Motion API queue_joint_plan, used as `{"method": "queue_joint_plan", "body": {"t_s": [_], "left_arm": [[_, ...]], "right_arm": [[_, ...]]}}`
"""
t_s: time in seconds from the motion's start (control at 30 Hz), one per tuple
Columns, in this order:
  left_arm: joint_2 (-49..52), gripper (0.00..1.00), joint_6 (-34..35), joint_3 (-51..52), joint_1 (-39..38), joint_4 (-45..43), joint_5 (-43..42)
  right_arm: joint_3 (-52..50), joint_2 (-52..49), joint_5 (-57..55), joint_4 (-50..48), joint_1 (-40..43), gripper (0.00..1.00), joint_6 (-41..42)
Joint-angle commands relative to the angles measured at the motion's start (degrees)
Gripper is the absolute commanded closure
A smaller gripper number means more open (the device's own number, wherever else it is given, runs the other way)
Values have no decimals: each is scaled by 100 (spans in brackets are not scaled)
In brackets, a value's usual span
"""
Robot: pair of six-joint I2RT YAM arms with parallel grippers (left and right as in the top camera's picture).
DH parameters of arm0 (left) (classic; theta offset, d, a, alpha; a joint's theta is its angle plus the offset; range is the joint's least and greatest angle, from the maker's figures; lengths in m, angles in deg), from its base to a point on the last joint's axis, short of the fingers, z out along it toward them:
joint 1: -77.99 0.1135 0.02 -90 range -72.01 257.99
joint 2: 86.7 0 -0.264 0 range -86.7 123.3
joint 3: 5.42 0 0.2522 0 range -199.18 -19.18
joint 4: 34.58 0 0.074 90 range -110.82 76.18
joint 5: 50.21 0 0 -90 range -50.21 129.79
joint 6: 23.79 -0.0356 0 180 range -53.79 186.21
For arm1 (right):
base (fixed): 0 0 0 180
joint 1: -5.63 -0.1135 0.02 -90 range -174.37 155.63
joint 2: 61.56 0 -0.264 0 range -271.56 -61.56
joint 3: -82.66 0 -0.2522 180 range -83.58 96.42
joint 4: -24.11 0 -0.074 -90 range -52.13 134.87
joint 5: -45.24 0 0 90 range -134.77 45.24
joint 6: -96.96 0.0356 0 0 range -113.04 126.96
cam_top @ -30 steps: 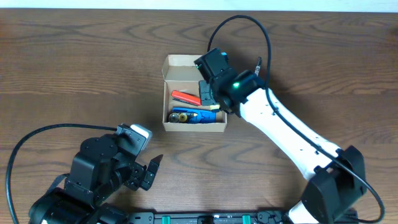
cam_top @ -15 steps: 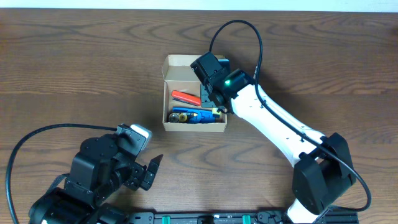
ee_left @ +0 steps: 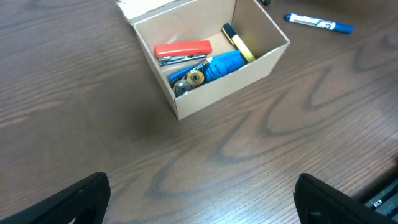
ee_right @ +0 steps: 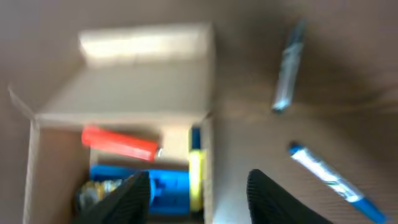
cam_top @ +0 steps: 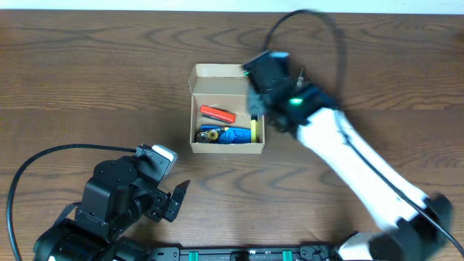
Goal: Pack container
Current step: 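Move the right gripper to the black marker and grasp it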
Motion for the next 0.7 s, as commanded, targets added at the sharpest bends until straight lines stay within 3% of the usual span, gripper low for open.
{"method": "queue_joint_plan", "body": {"t_s": [0.0, 0.13, 0.67], "left_arm": [[-15, 5, 66, -94, -22, 13, 22], [-15, 5, 66, -94, -22, 13, 22], [-15, 5, 66, -94, -22, 13, 22]], "right_arm": [[59, 216, -221, 9, 629, 30, 22], [52, -31, 236, -37, 1220, 41, 22], [52, -2024, 1069, -837, 1998, 38, 127]]}}
